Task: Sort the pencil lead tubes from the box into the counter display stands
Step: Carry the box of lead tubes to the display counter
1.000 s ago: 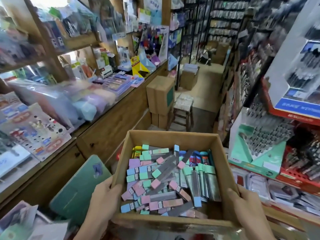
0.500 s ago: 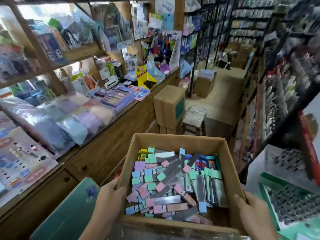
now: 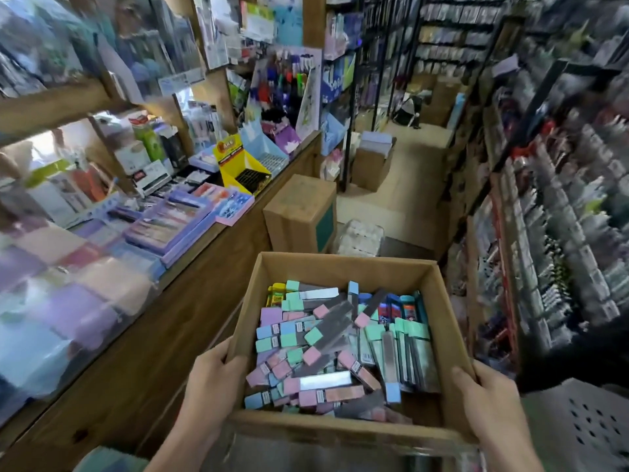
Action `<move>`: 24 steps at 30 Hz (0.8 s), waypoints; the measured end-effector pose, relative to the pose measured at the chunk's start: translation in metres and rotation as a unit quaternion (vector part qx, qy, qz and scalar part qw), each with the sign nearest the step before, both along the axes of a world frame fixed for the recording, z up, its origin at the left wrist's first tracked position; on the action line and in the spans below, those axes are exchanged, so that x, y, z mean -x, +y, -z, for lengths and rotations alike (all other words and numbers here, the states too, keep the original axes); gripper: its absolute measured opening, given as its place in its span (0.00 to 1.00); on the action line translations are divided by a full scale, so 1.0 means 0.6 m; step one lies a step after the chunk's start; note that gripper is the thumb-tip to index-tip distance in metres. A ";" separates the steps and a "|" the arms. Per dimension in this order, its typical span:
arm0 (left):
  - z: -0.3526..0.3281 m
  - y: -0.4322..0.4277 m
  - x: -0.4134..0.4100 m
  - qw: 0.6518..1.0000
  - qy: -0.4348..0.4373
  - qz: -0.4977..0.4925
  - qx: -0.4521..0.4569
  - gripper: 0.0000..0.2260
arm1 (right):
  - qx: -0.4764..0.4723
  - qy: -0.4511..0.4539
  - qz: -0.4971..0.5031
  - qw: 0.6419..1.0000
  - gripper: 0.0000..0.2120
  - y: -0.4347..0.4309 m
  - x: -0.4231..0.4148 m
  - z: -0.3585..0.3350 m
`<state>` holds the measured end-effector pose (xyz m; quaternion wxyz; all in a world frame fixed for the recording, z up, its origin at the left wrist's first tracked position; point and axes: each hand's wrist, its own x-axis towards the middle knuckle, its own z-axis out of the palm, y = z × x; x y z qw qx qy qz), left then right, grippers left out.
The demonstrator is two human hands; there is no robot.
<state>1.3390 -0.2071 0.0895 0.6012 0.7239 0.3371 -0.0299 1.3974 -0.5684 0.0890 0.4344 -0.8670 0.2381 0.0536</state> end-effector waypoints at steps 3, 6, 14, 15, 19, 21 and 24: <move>-0.003 0.015 -0.087 1.000 0.004 0.007 -0.013 0.09 | -0.009 0.000 0.004 1.000 0.08 0.010 -0.081 0.003; 0.007 0.024 -0.182 1.000 0.008 -0.005 -0.019 0.08 | -0.027 0.011 0.012 1.000 0.10 0.021 -0.174 0.012; 0.047 0.012 -0.444 0.996 0.037 -0.070 -0.029 0.16 | -0.032 0.010 0.005 0.999 0.08 0.031 -0.480 0.036; 0.049 0.009 -0.483 0.995 0.041 -0.083 -0.032 0.15 | -0.025 0.010 -0.003 1.000 0.09 0.032 -0.528 0.033; 0.048 -0.003 -0.581 0.993 0.028 -0.108 -0.036 0.10 | -0.008 0.004 -0.034 0.999 0.12 0.044 -0.660 0.009; 0.050 -0.006 -0.627 0.993 0.027 -0.109 -0.041 0.10 | -0.002 0.002 -0.050 0.999 0.13 0.049 -0.724 0.002; 0.047 -0.009 -0.695 0.991 0.026 -0.125 -0.038 0.14 | -0.001 0.000 -0.076 0.997 0.13 0.062 -0.813 -0.004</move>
